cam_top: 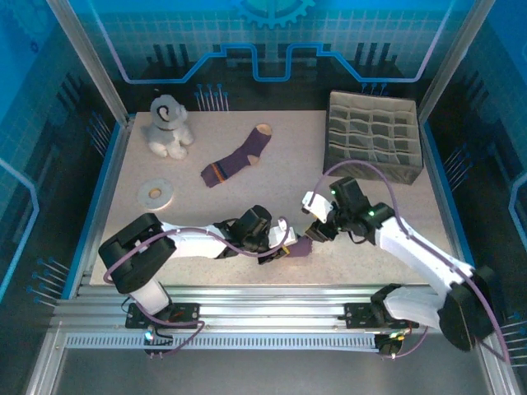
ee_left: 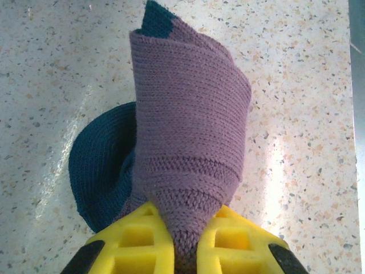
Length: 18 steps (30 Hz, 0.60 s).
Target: Roll the socks
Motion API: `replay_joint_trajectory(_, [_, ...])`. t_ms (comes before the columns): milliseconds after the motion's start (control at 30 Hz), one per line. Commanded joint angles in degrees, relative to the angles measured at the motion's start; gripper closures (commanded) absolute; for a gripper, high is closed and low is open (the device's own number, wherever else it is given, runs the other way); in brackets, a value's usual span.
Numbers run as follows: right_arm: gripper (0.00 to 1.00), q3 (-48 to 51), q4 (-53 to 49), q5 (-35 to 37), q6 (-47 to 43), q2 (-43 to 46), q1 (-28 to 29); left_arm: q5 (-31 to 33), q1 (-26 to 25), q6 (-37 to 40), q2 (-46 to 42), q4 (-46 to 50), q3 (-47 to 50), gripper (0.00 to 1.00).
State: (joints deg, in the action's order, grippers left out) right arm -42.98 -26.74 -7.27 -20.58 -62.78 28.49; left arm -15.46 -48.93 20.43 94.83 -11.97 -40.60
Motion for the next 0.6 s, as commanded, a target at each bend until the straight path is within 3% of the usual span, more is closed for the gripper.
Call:
replay_joint_trajectory(0, [0.47,3.4,9.0,8.2,11.6,7.6,-0.6,-2.0,0.1,-5.0,2.8,6.8,-0.5,1.00])
replay_joint_trajectory(167, [0.51,6.0,8.8,12.2,27.1,16.4,-0.6,-3.4,1.2,-10.9,4.7,8.3,-2.3,1.00])
replay_joint_trajectory(367, [0.55,4.8,1.9,13.4,41.0,16.7,-0.5,-6.3,2.8,-17.0,6.2,9.9,-3.9,1.00])
replay_joint_trajectory(567, [0.54,4.0,-0.2,7.4,32.1,14.2,2.0,-12.3,4.9,-20.8,8.3,14.0,-6.9,1.00])
